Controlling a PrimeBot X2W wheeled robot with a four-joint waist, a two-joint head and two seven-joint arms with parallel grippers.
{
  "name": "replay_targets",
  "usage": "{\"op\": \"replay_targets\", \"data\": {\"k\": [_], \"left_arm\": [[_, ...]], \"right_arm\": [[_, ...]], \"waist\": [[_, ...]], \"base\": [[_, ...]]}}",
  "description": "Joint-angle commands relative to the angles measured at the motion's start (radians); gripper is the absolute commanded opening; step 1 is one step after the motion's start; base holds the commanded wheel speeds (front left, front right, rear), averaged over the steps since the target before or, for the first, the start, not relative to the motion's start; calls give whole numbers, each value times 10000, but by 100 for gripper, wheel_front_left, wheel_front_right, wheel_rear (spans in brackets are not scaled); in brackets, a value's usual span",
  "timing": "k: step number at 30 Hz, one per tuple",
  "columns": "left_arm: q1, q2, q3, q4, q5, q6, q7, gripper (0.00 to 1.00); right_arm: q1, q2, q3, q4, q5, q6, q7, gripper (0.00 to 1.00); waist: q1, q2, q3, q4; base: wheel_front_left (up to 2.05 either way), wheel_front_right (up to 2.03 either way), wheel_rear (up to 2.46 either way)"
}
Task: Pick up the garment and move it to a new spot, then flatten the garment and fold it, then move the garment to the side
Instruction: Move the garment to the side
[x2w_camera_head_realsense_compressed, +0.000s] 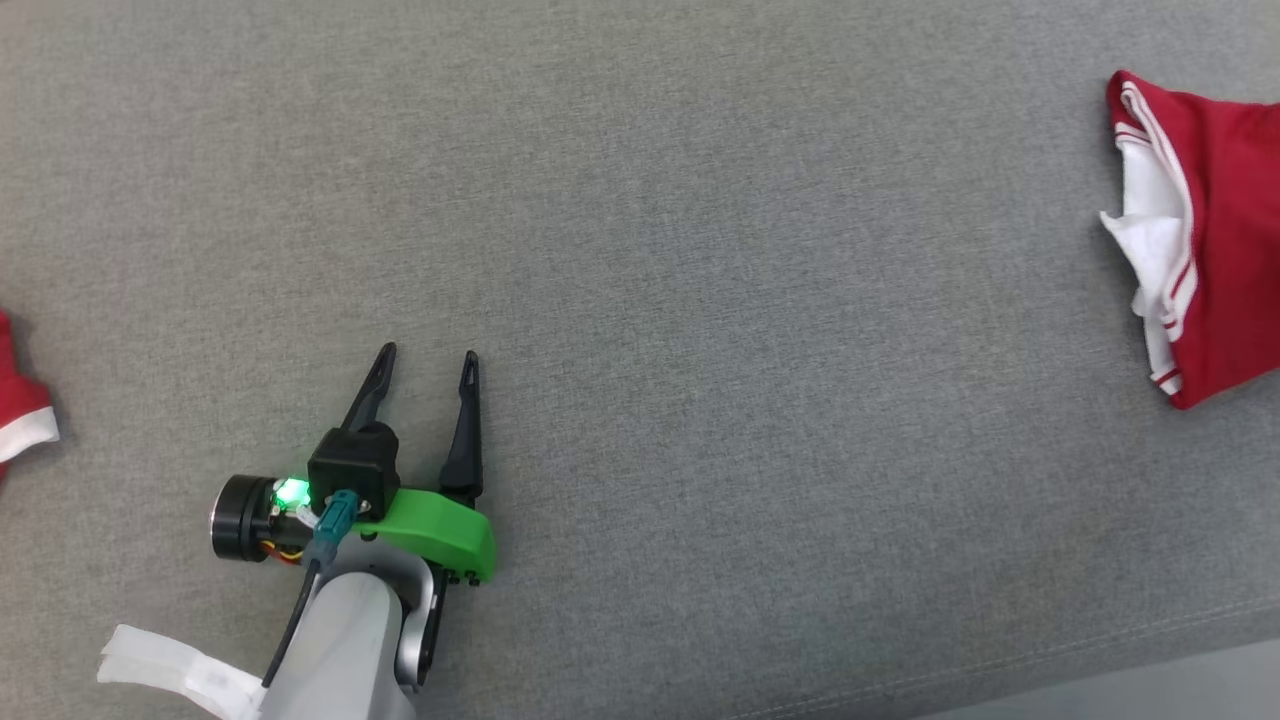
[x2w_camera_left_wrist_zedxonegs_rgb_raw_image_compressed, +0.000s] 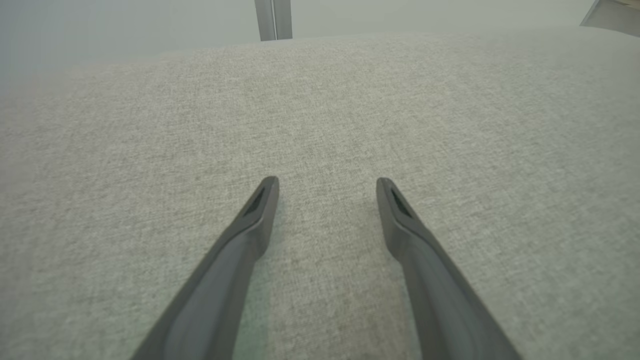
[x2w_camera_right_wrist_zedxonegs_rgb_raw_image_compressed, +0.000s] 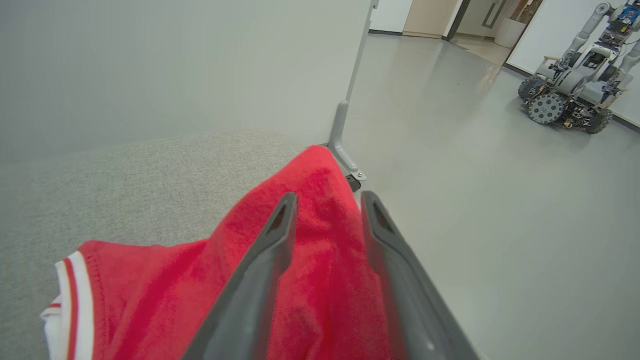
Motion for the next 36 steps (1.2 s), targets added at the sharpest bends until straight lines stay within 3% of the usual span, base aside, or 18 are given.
{"op": "replay_targets", "data": {"k": [1, 5, 12, 23, 36], "left_arm": [[-82, 50, 67, -31, -6, 34, -4, 100], [92, 52, 252, -89, -149, 159, -3, 100], [353, 50, 499, -30, -343, 251, -4, 100], [722, 47, 655, -79, -735, 528, -3, 100], [1370, 45, 1176, 117, -1056, 710, -4, 100]], "right_arm": [[27, 201, -217, -304, -173, -15, -22, 100], [342, 1116, -251, -1646, -510, -15, -22, 100], [1371, 2192, 1267, -3516, 148, -15, -22, 100], [3506, 2847, 2965, -4785, 1703, -15, -22, 100], [5535, 3457, 3606, -5311, 2271, -15, -22, 100]], "waist": [[0, 0, 175, 241], [0, 0, -15, 266], [0, 0, -495, 363], [0, 0, -1206, 978], [0, 0, -2141, 1420]], "base": [[0, 0, 0], [0, 0, 0], [0, 0, 0], [0, 0, 0], [0, 0, 0]]}}
